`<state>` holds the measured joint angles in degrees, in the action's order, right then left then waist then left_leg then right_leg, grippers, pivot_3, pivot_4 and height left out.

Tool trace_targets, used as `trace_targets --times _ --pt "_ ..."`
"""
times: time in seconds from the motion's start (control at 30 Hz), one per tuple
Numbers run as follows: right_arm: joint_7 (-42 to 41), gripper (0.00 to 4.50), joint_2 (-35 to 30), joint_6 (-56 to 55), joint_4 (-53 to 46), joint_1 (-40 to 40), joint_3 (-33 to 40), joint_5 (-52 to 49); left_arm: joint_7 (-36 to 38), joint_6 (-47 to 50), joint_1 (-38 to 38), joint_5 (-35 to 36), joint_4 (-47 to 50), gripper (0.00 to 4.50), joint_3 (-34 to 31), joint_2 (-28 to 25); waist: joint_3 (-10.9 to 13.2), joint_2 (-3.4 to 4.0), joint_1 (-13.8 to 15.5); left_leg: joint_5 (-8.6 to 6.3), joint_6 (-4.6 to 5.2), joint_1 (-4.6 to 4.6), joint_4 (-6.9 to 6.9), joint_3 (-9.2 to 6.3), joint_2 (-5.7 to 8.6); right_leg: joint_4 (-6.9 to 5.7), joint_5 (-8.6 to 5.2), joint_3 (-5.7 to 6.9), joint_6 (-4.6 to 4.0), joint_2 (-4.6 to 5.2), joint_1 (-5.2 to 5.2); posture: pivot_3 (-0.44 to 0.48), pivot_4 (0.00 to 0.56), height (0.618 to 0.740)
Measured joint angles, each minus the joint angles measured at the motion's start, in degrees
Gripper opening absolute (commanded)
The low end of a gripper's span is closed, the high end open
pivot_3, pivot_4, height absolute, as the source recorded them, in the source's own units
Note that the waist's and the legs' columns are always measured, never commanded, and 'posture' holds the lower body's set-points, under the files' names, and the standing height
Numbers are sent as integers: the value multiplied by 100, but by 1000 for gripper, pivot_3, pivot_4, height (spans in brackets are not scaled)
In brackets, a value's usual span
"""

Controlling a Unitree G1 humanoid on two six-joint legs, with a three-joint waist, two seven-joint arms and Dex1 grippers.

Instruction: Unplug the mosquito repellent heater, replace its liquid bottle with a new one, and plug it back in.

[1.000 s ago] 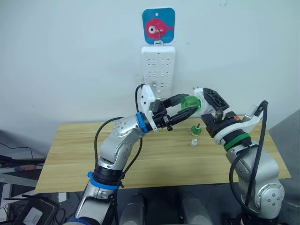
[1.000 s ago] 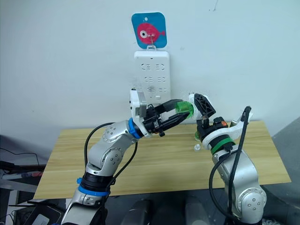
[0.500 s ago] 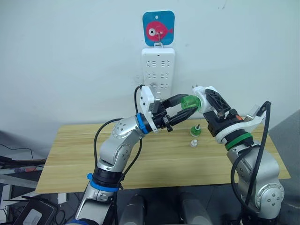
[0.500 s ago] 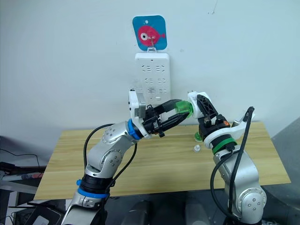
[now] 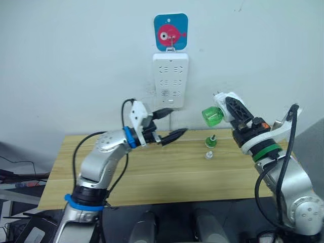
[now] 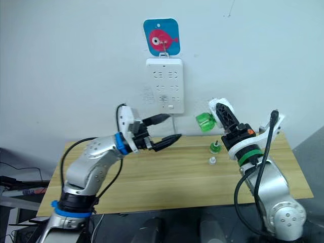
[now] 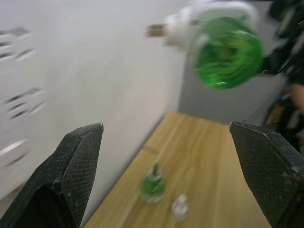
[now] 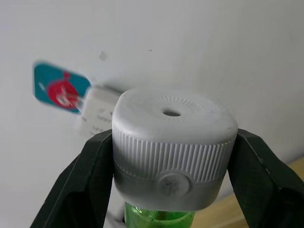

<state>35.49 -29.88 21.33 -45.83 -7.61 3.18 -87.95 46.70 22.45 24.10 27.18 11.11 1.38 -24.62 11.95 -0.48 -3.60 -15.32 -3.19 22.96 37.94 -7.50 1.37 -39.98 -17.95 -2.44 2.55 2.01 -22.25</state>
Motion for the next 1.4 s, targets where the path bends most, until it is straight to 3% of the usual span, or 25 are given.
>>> trace_targets --times 0.1,0.2,0.4,0.63,0.87,1.07,1.17,1.4 --pt "-609 3034 -1053 587 -28 3 -73 1289 -3 98 251 -2 -332 4500 -306 -249 -2 -2 10 0 0 -1 -1 -1 3 0 0 4 0 -5 0 -72 152 732" --pt "-1149 3034 -1290 788 -124 13 -226 2182 40 116 566 -10 -815 4500 -468 -420 -2 -2 7 0 0 0 -3 -1 -1 1 0 4 0 -10 -1 -76 154 732" --pt "-1816 3034 -1156 942 -327 -83 -472 3064 446 -149 1293 -164 -2062 4500 -419 -420 -2 -4 23 0 0 3 3 -1 1 1 0 4 0 0 0 -91 155 732" --pt "-2221 3034 -882 1223 -529 -203 -611 3428 555 -749 2178 -561 -3297 4500 -280 27 -6 -11 -2 0 -1 5 1 -1 1 3 0 5 0 2 -2 -106 155 732" --pt "-2308 3034 -588 1477 -605 -199 -616 3556 570 -903 2353 -707 -3619 4500 -283 311 -11 -20 58 1 -1 5 15 -15 8 -3 1 15 2 5 9 -112 156 732" --pt "-2490 3034 -539 1620 -646 -198 -597 3711 772 -489 2362 -539 -3302 4500 -283 422 -11 -20 -29 8 -14 5 4 -8 3 2 1 11 3 4 0 -108 157 732" --pt "-2561 3034 -510 1679 -654 -203 -560 3739 784 -389 2362 -498 -3184 3887 -287 422 -11 -20 -88 8 -13 5 1 -8 2 1 1 10 2 4 -1 -106 156 732" --pt "-2552 3033 -195 1927 -350 -727 -564 3988 607 -552 2371 -595 -3266 1707 -297 524 -12 -20 -113 7 -13 4 4 -7 4 0 1 9 3 4 0 -103 157 732"
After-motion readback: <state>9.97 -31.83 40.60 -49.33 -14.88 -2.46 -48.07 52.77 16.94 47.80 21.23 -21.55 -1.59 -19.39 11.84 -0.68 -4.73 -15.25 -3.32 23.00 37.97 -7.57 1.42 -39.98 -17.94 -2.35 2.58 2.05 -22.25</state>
